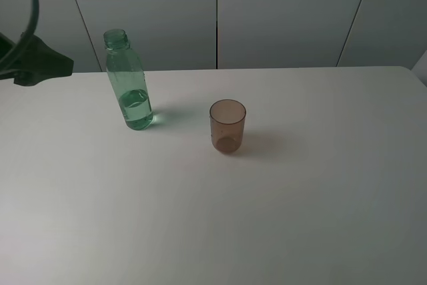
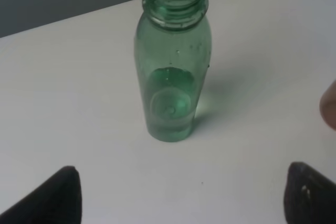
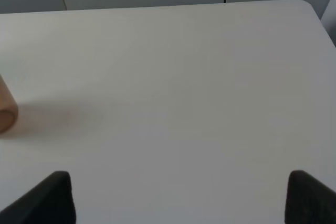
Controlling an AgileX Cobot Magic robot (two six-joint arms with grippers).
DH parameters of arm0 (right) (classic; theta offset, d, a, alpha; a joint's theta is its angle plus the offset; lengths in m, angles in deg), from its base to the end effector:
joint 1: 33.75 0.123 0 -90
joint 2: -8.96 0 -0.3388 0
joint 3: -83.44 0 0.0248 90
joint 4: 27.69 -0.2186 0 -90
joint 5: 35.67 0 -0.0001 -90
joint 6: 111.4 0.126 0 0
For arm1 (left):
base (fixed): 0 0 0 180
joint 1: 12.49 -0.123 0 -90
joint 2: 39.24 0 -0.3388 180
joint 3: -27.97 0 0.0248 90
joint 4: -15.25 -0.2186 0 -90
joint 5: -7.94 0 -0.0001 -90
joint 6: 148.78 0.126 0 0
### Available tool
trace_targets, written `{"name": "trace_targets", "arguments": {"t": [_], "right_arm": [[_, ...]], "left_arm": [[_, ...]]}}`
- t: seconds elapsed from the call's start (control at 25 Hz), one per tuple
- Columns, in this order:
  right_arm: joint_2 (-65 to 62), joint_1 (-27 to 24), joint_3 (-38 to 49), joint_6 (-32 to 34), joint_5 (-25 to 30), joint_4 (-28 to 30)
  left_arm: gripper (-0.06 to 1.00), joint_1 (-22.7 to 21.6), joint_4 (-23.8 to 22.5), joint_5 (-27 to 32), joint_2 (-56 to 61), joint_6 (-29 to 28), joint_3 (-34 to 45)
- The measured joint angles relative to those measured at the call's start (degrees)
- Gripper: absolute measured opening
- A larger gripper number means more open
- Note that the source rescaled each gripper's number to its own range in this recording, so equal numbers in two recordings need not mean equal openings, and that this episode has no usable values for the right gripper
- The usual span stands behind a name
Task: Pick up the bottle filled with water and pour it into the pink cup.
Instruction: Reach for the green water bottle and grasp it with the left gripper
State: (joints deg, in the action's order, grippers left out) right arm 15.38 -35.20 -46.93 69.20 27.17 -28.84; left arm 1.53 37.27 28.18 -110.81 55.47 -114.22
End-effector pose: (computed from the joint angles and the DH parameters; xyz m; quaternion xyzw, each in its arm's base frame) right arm -0.0589 0.0037 0.2426 0.0148 0.8610 0.0062 0.5084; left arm 0.1953 -0.0656 0.3179 0.1645 0.8831 -0.0983 0.4283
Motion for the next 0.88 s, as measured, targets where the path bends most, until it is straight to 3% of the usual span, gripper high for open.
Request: {"name": "trace_targets", "arguments": {"t": [0.24,0.48,0.64,0.88], "right_arm": [[0.00,0.00,0.00,0.00,0.00,0.00],[0.00,0.00,0.00,0.00,0.00,0.00],[0.00,0.00,0.00,0.00,0.00,0.00],[0.00,0.00,0.00,0.00,0.00,0.00]], "left_arm": [[0.98,1.64,-0.21,-9.49,-9.15,1.36,0.60],[0.98,2.33,-0.44,-31.10,-14.39,1.79,9.88],[0.98,2.59,-0.54,-35.71,-16.11,3.76,11.95],[0.98,4.13,-4.32,-39.88,-16.19,4.79,13.07]]}}
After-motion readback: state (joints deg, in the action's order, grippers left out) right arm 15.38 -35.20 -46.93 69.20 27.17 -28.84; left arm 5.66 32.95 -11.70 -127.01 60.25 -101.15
